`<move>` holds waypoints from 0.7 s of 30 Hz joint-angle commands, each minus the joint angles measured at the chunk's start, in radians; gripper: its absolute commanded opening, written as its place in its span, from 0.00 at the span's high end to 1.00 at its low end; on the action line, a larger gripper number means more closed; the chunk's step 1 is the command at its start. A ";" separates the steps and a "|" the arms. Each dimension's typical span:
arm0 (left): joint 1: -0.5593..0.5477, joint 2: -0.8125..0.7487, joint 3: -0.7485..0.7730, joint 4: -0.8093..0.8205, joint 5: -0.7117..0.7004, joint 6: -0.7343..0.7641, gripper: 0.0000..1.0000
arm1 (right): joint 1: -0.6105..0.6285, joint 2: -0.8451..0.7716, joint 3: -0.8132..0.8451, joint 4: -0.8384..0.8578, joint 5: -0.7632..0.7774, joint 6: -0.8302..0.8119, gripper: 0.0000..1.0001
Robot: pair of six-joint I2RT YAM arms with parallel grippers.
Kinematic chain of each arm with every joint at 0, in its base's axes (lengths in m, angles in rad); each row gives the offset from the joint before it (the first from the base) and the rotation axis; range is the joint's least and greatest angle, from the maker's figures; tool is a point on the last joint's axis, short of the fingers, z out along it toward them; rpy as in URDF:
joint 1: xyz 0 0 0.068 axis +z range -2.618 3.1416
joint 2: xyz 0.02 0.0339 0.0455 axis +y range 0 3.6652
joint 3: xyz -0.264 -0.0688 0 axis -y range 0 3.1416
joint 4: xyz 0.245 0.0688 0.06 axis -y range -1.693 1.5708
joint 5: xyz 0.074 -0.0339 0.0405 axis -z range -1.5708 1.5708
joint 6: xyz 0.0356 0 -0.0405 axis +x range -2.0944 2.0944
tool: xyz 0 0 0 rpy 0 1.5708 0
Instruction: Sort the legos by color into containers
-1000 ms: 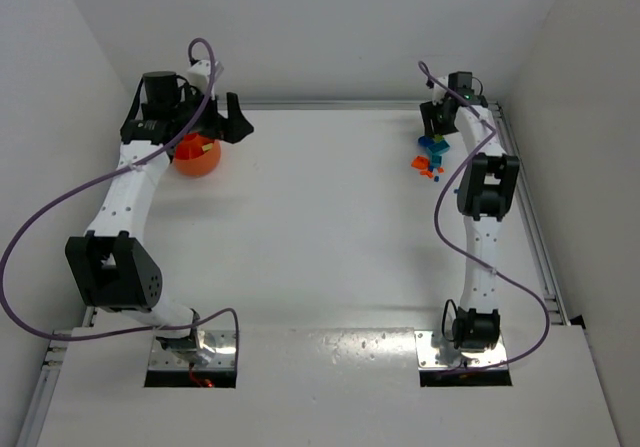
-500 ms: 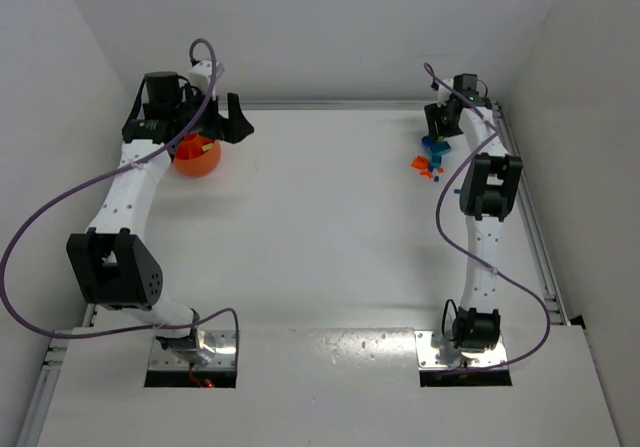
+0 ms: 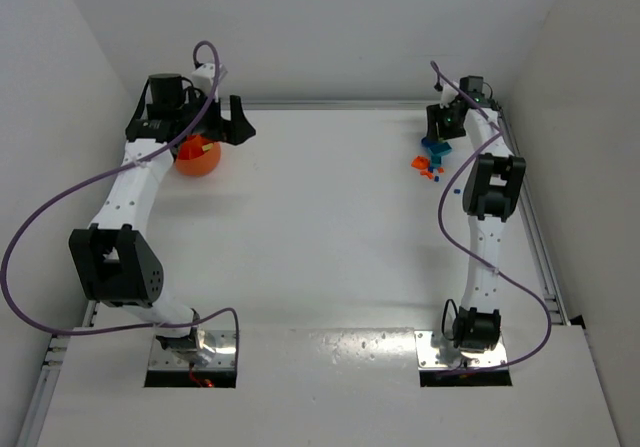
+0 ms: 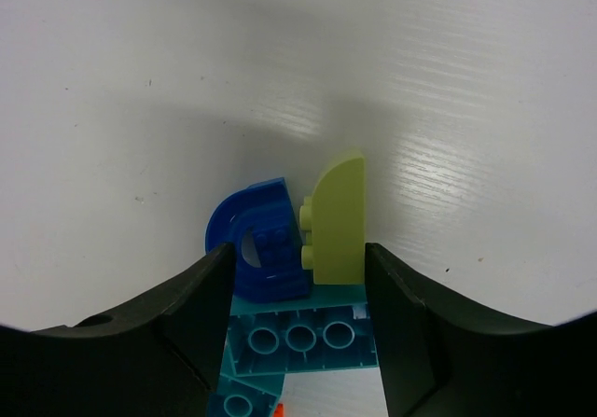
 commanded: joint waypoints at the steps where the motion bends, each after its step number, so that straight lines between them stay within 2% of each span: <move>1: -0.016 -0.001 -0.007 0.035 0.007 0.000 0.00 | -0.005 -0.062 0.048 0.006 -0.023 0.025 0.43; 9: -0.016 -0.001 -0.007 0.035 0.007 0.000 0.00 | -0.024 -0.062 0.057 0.015 -0.023 0.043 0.43; 21: -0.025 0.008 -0.007 0.044 0.007 0.000 0.00 | -0.042 -0.044 0.066 0.025 0.003 0.062 0.51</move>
